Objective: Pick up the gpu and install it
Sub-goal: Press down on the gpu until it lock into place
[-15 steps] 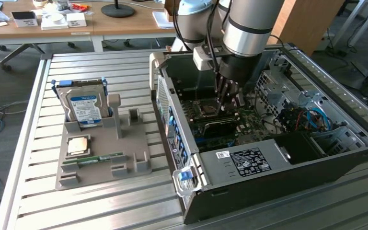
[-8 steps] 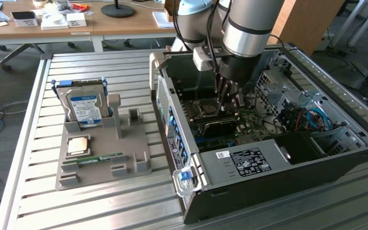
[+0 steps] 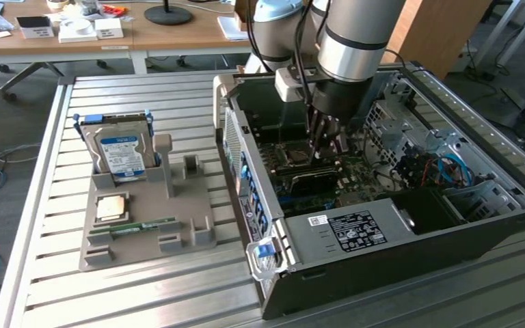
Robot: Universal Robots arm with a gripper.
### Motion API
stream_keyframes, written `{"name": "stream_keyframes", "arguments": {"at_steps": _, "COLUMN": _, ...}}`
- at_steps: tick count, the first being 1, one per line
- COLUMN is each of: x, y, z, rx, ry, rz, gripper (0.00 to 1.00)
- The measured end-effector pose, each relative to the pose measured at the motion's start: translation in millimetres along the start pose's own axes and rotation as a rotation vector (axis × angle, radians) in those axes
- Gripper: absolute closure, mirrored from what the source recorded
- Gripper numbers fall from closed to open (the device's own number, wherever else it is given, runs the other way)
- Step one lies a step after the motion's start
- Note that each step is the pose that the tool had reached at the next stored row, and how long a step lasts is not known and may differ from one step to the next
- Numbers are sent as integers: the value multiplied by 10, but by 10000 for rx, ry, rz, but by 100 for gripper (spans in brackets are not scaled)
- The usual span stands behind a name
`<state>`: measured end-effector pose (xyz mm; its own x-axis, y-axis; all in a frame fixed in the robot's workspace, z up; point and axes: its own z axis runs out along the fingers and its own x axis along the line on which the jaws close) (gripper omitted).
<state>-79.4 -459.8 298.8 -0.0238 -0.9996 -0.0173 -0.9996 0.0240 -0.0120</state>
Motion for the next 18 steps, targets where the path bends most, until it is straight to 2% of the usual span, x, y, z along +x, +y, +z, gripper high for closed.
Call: {"name": "stream_keyframes", "arguments": {"at_steps": 18, "x": 1, "y": 1, "z": 37, "rx": -2, "ry": 4, "rz": 0, "gripper": 89}}
